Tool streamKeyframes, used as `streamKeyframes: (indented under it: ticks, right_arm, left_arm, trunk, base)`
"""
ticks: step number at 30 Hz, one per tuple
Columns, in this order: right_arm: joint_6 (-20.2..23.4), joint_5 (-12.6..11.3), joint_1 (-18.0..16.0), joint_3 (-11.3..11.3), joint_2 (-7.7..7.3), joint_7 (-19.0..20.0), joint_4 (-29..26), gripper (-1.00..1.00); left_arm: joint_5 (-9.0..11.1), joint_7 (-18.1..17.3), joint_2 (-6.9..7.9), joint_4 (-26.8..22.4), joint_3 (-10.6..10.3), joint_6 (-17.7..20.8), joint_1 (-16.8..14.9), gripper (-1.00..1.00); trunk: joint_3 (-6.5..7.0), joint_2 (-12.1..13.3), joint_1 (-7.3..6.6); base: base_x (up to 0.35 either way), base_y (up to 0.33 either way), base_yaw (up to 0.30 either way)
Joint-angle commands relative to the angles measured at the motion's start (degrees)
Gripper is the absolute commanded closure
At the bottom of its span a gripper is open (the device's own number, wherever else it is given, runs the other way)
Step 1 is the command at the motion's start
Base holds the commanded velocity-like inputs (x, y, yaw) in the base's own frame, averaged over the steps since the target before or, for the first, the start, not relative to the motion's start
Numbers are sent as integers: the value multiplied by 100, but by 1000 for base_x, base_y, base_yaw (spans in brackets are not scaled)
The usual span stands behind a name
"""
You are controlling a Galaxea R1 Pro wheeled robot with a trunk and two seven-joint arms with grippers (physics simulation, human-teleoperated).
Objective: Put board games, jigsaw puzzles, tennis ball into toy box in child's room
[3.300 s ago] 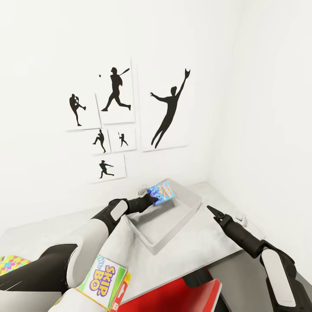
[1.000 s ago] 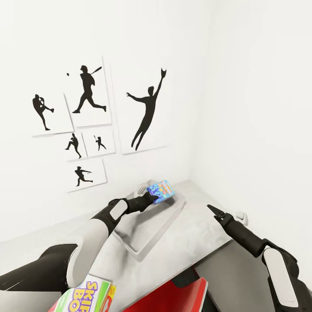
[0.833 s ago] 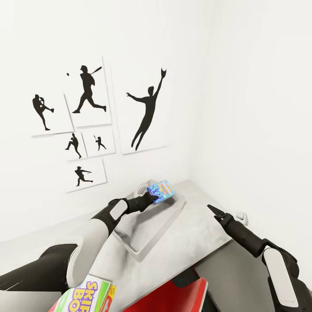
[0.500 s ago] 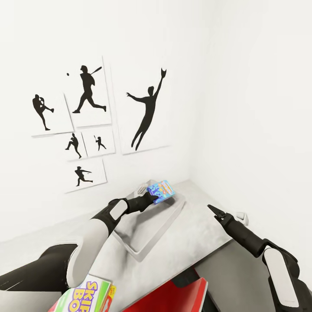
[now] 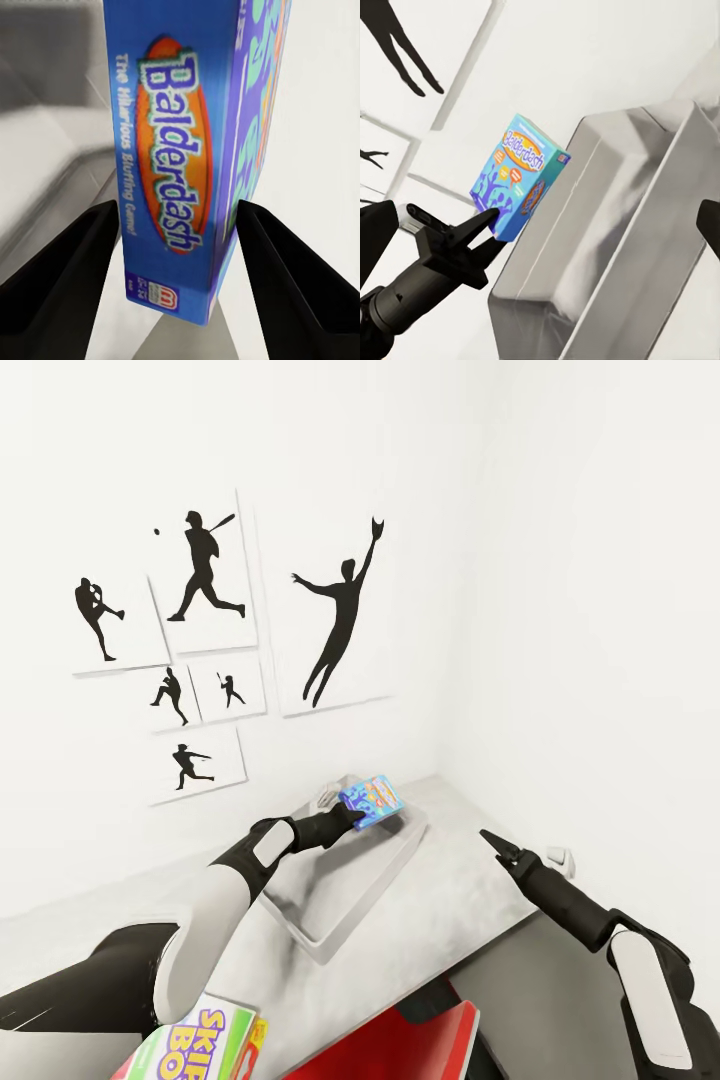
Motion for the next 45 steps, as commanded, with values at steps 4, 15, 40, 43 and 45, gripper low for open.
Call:
streamKeyframes:
  ticks: [4,15,40,43,45]
  right_arm:
    - [248,13,-7,-22,-4,-11,-133,-100]
    - [1218,18,-454,-63,-25,-1362,-409,-100]
    - [1395,-806,-648,-453,-71,-1808,-420,-100]
    - [1392,-808,-648,-454,-71,-1808,-419,-100]
    - [1391,-808,-648,-454,-71,-1809,-419,-100]
  left_arm:
    - [2,4,-3,-16,51,55,-5,100]
    - [6,26,-3,-39,59,60,-5,100]
    - [813,1386,-3,-39,188,62,-5,100]
    - [840,1525,-3,-39,193,54,-5,100]
    - [847,1559,-3,-39,193,52,-5,100]
  trunk:
    - [-13,-13,4]
    - [-13,-13,4]
    - [-13,-13,4]
    - [-13,-13,4]
    - [-13,-13,4]
  base:
    - [0,0,0]
    - [0,0,0]
    - [0,0,0]
    - [0,0,0]
    - [0,0,0]
